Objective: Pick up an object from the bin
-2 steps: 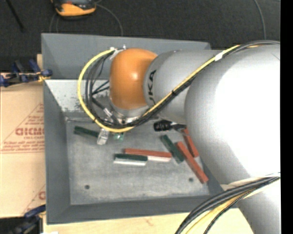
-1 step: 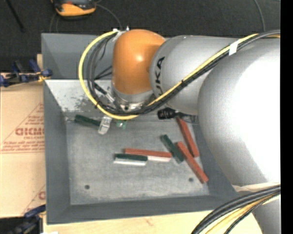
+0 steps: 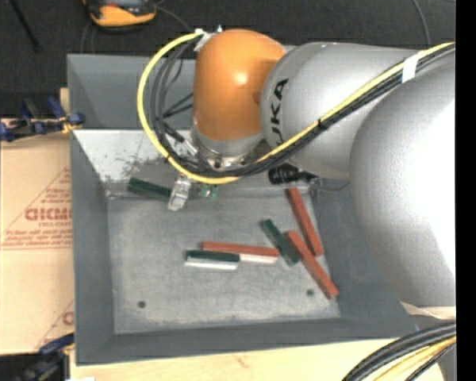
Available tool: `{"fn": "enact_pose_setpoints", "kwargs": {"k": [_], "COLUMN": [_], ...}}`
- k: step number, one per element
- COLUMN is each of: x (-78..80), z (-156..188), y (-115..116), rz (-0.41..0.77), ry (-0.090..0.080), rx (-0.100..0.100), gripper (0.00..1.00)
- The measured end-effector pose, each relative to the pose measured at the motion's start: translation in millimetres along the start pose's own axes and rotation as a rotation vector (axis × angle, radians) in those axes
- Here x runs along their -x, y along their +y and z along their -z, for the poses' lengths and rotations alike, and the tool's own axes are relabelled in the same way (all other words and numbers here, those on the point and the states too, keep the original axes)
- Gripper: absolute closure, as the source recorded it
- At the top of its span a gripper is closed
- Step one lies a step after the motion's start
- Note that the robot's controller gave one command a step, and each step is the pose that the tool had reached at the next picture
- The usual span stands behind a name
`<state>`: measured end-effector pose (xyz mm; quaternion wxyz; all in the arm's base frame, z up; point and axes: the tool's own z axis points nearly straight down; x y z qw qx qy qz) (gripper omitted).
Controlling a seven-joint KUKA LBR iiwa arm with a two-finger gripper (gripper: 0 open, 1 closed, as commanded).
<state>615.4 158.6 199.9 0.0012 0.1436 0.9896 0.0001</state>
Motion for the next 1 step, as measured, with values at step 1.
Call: {"fn": "enact_pose_setpoints", "kwargs": {"k": [1], "x": [-1.5], "z": [37.1], "y": [4.4], "rz": [-0.01], "ry": [0.0], "rx": [0.001], "gripper": [1.0]}}
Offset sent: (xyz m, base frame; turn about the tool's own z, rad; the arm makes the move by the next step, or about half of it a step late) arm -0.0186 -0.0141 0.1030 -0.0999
